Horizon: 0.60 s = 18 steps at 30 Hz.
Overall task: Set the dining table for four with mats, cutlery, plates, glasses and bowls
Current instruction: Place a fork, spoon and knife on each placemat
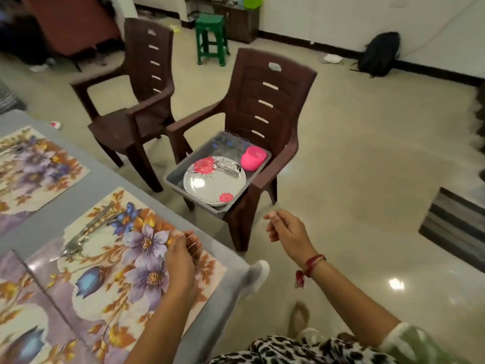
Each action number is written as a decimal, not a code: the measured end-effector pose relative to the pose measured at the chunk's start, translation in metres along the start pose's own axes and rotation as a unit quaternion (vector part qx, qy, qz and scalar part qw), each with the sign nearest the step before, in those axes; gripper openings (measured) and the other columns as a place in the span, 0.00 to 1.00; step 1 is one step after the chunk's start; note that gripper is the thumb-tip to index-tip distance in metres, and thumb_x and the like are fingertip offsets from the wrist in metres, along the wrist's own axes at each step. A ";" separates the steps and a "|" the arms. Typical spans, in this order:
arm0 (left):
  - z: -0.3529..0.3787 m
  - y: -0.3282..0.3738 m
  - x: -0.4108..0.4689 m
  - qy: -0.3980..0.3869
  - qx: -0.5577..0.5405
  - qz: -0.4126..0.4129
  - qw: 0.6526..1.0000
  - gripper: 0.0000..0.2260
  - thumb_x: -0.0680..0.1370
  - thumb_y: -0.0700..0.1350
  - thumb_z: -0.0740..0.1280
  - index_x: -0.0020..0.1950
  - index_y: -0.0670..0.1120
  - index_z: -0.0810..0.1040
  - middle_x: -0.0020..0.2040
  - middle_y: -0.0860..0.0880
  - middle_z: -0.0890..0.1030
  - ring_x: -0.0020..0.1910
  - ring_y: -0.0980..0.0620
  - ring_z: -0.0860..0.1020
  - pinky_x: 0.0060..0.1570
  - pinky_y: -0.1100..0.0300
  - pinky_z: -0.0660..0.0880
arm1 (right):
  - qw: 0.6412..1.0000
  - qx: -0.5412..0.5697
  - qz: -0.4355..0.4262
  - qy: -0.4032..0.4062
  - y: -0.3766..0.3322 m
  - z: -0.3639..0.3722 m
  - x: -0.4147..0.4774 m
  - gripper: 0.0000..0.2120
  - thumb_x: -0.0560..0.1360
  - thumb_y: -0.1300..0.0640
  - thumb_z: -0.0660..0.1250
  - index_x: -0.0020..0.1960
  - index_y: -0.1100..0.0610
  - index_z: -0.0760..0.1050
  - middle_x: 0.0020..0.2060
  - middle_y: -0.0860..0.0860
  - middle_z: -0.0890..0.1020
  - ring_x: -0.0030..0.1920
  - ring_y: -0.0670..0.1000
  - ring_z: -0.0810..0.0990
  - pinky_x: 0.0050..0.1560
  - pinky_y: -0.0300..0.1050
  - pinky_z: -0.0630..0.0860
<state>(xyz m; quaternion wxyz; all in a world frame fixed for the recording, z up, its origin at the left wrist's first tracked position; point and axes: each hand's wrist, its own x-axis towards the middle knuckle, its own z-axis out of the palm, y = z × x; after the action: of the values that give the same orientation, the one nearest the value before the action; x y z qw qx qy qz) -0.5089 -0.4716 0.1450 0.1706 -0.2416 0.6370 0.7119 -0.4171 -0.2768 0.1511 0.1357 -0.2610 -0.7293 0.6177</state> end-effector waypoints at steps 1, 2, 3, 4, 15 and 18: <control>0.013 0.003 0.009 0.017 -0.011 0.006 1.000 0.13 0.82 0.48 0.57 0.48 0.46 0.80 0.43 0.46 0.81 0.42 0.50 0.80 0.48 0.56 0.76 | 1.000 0.003 -0.003 -0.018 0.000 -0.002 0.022 0.11 0.80 0.56 0.58 0.46 0.59 0.77 0.32 0.51 0.77 0.32 0.46 0.76 0.36 0.39 0.76; 0.025 0.005 0.018 0.034 -0.024 0.011 0.999 0.12 0.82 0.46 0.57 0.46 0.47 0.79 0.39 0.48 0.81 0.37 0.54 0.79 0.43 0.59 0.74 | 0.999 0.007 -0.005 -0.035 0.001 -0.003 0.044 0.11 0.80 0.57 0.58 0.45 0.59 0.77 0.32 0.50 0.77 0.32 0.45 0.75 0.36 0.38 0.76; 0.039 0.006 0.026 0.049 -0.039 0.016 0.998 0.12 0.82 0.44 0.57 0.45 0.47 0.78 0.36 0.50 0.80 0.33 0.56 0.78 0.39 0.62 0.72 | 0.999 0.010 -0.009 -0.052 0.002 -0.006 0.066 0.11 0.80 0.57 0.58 0.46 0.60 0.77 0.32 0.50 0.77 0.31 0.44 0.75 0.35 0.37 0.75; 0.054 0.007 0.032 0.063 -0.054 0.020 0.996 0.11 0.82 0.43 0.57 0.45 0.47 0.78 0.34 0.51 0.79 0.31 0.58 0.77 0.37 0.63 0.71 | 0.997 0.010 -0.009 -0.069 0.003 -0.008 0.089 0.11 0.80 0.58 0.58 0.47 0.62 0.77 0.32 0.50 0.77 0.31 0.43 0.75 0.35 0.37 0.75; 0.151 0.046 0.096 0.220 -0.124 0.041 0.967 0.09 0.82 0.44 0.58 0.51 0.46 0.77 0.40 0.49 0.79 0.39 0.55 0.77 0.41 0.63 0.73 | 0.967 -0.040 -0.020 -0.253 -0.007 0.005 0.294 0.10 0.80 0.55 0.59 0.46 0.58 0.77 0.32 0.50 0.77 0.32 0.46 0.76 0.36 0.39 0.75; 0.162 0.048 0.125 0.249 -0.143 0.028 0.958 0.09 0.82 0.43 0.57 0.49 0.47 0.77 0.39 0.50 0.78 0.38 0.55 0.76 0.40 0.62 0.71 | 0.962 -0.050 -0.005 -0.269 0.002 0.025 0.336 0.10 0.80 0.56 0.59 0.46 0.58 0.76 0.31 0.51 0.77 0.31 0.45 0.75 0.35 0.39 0.75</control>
<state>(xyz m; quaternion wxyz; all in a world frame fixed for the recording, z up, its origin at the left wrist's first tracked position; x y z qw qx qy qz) -0.6587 -0.3257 0.1258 -0.0493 -0.4151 0.5575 0.7173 -0.7081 -0.1130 0.1024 -0.0759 -0.0879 -0.7699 0.6275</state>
